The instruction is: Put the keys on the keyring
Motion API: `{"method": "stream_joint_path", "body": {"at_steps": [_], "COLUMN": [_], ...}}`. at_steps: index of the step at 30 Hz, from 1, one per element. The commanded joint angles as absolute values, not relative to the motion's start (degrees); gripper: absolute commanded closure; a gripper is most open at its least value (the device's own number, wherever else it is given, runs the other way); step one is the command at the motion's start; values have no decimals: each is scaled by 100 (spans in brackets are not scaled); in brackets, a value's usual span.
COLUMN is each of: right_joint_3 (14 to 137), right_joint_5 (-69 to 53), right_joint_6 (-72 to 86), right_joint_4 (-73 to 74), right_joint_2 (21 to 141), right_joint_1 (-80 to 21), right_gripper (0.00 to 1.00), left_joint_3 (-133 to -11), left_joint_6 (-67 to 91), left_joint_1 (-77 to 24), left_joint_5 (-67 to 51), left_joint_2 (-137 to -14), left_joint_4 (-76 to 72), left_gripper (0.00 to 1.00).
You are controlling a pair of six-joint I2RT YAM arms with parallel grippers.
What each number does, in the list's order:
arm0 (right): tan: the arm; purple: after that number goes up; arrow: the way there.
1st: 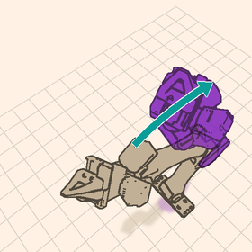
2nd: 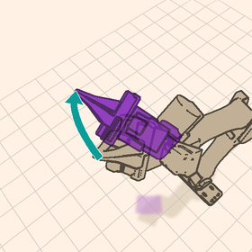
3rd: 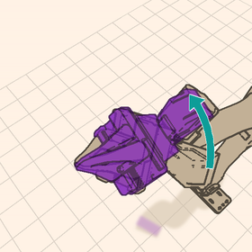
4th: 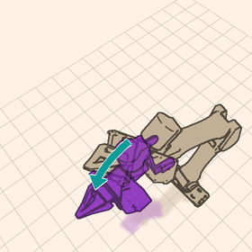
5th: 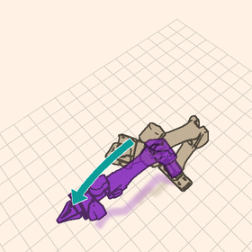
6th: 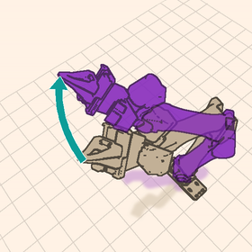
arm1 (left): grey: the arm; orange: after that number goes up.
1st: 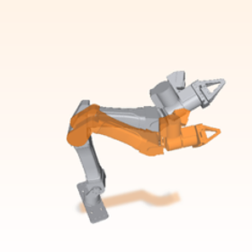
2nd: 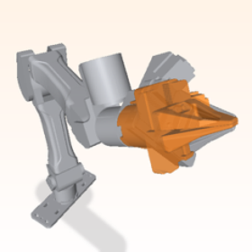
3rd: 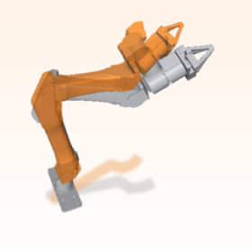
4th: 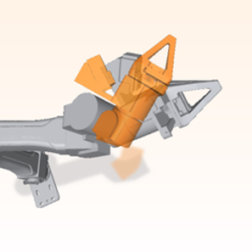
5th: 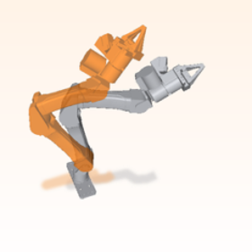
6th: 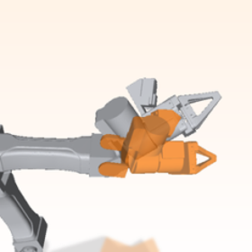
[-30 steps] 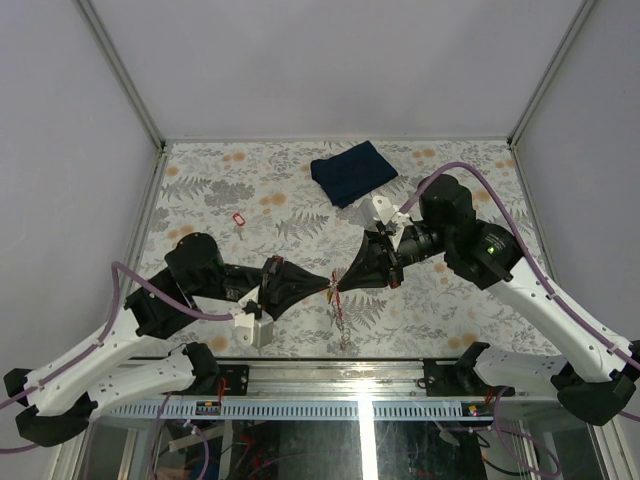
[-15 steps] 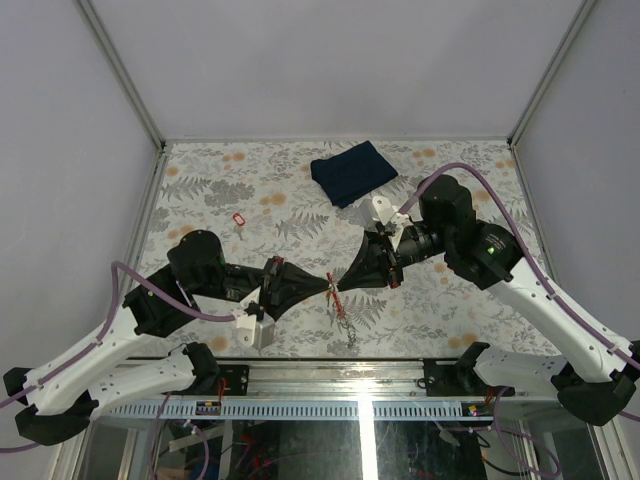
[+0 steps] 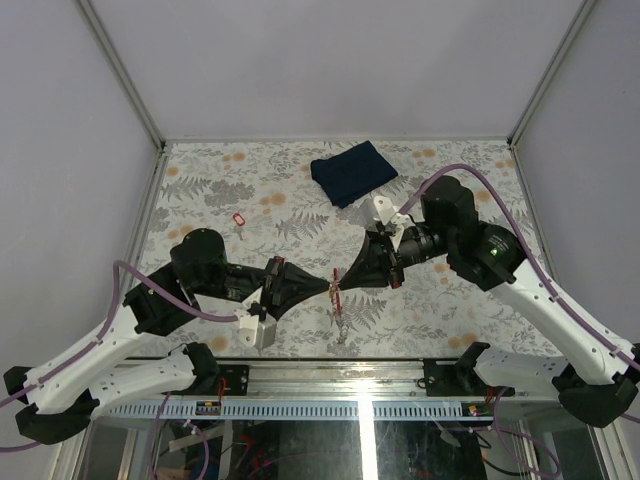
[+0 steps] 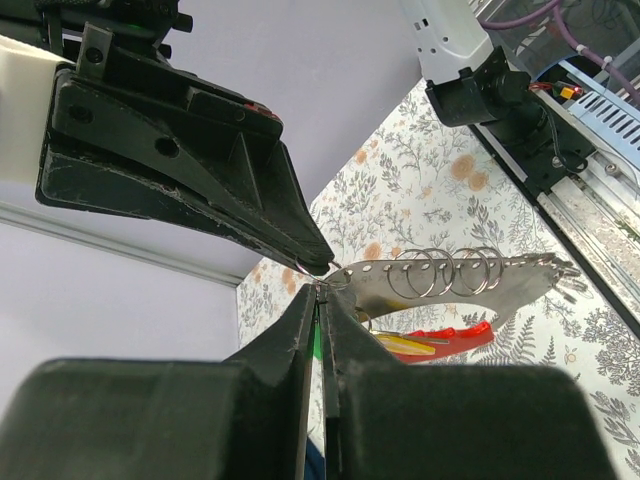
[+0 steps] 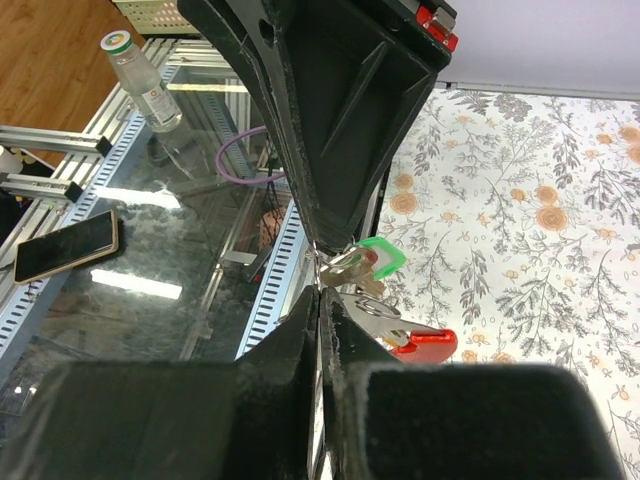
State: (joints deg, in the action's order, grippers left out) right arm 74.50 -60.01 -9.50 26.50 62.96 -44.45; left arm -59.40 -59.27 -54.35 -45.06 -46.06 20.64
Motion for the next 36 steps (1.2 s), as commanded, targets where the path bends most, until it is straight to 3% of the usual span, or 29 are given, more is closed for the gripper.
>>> {"method": "stream_joint_path", "body": {"at_steps": [1, 36], "right_joint_3": [7705, 7338], "right_joint_5": [-5844, -5660], "right_joint_6": [-852, -129], "right_joint_4": [2297, 1441], "right_joint_2": [6109, 5835], "right_joint_1": [-4348, -4287], "right_gripper": [100, 100], "left_joint_3": [-6132, -6284], "left_joint_6": [-6045, -6118], "left_joint_1": [-5456, -5452], "left_joint_5": [-4692, -4610], "left_joint_2": [-4631, -4852], "left_joint_4": [2207, 2417], "left_gripper": [100, 100]}}
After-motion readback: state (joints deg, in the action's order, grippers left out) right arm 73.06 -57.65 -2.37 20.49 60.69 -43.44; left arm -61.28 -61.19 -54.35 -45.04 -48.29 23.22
